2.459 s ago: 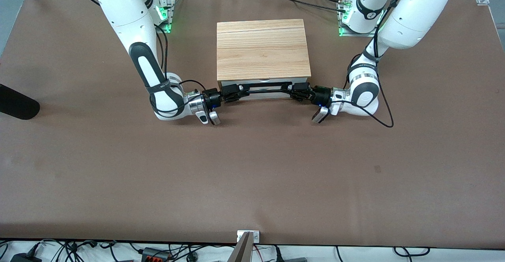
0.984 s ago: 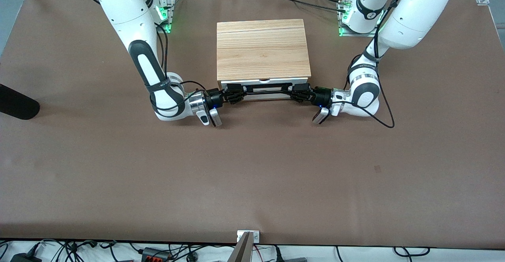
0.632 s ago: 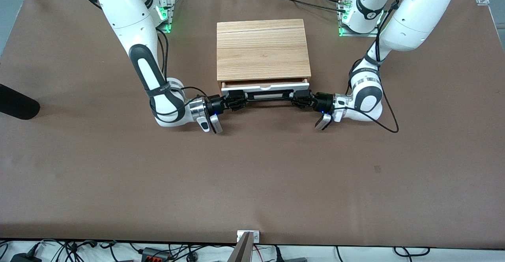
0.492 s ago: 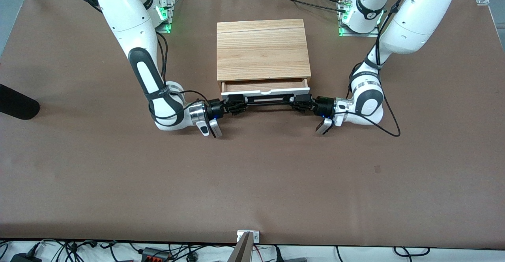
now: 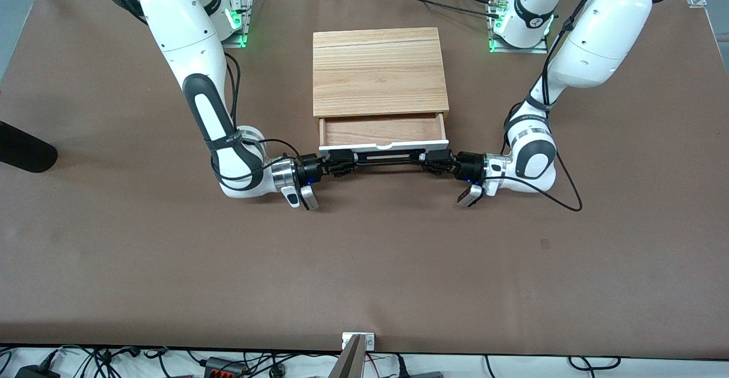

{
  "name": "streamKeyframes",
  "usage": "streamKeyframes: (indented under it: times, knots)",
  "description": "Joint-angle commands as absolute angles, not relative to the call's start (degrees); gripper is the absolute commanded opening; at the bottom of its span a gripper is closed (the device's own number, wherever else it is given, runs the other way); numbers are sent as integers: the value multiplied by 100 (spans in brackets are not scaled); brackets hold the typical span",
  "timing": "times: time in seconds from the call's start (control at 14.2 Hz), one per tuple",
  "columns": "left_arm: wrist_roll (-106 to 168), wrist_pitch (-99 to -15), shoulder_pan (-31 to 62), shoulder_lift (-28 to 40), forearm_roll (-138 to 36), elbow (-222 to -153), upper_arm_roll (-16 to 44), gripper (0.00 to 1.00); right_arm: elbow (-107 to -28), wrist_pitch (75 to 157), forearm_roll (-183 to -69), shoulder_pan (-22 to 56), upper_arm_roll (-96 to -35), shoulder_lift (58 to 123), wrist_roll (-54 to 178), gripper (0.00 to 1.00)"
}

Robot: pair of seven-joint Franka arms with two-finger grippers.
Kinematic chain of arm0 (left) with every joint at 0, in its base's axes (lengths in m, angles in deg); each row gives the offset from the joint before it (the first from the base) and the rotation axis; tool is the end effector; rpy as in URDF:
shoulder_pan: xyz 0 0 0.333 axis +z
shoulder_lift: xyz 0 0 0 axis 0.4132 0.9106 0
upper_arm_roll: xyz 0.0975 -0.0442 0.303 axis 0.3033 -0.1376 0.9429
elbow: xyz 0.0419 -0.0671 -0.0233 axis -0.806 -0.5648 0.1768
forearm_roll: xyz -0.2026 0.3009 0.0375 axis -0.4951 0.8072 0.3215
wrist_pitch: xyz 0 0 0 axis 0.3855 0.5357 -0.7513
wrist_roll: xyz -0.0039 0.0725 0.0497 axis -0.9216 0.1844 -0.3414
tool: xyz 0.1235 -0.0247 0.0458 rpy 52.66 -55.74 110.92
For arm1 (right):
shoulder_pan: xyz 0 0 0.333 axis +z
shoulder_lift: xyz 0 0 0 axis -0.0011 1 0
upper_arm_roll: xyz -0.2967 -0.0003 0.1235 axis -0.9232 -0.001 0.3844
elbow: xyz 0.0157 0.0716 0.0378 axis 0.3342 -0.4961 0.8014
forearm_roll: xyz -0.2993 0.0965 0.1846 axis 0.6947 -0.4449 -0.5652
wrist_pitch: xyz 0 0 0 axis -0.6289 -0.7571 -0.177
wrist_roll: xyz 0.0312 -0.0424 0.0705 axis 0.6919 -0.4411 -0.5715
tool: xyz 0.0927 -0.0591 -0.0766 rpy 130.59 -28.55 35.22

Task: Pull top drawer with both arms simultaneously
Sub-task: 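Pull the handle outward with both grippers, sliding the drawer open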

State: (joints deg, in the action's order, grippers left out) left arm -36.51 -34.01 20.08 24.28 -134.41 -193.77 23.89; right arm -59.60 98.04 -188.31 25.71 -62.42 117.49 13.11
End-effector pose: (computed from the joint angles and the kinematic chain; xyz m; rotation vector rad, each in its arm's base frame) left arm 0.5515 -0.2450 0.1768 1.5117 -0.0904 -0.0656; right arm 0.5637 0.3817 0.1825 -1.5836 -0.2079 0.1255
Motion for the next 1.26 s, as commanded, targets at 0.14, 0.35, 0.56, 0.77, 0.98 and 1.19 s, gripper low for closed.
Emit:
streamKeyframes:
  times: [0.14,0.35,0.56,0.77,0.98,1.19]
  knots:
    - [-3681,-3189,2089,2581,-13491,-19078,2345,1,-5104,9994,-18876,2481,-6313,12267,1691,10]
    - [-3733,-3189,2089,2581,-13482,-19095,2345,99,-4910,10161,-18884,2481,-6313,12382,1753,10]
    - [-3734,-3180,2116,2563,-13464,-19096,2345,100,-4839,10249,-18884,2490,-6313,12391,1849,11]
    - [-3734,-3180,2116,2563,-13455,-19096,2345,100,-4804,10293,-18876,2481,-6313,12382,1920,99]
    - [-3725,-3180,2124,2563,-13447,-19096,2345,100,-4804,10293,-18876,2490,-6313,12364,2035,100]
    - [-3646,-3198,2124,2476,-13272,-19052,2389,100,-4795,10328,-18867,2499,-6313,12338,2043,100]
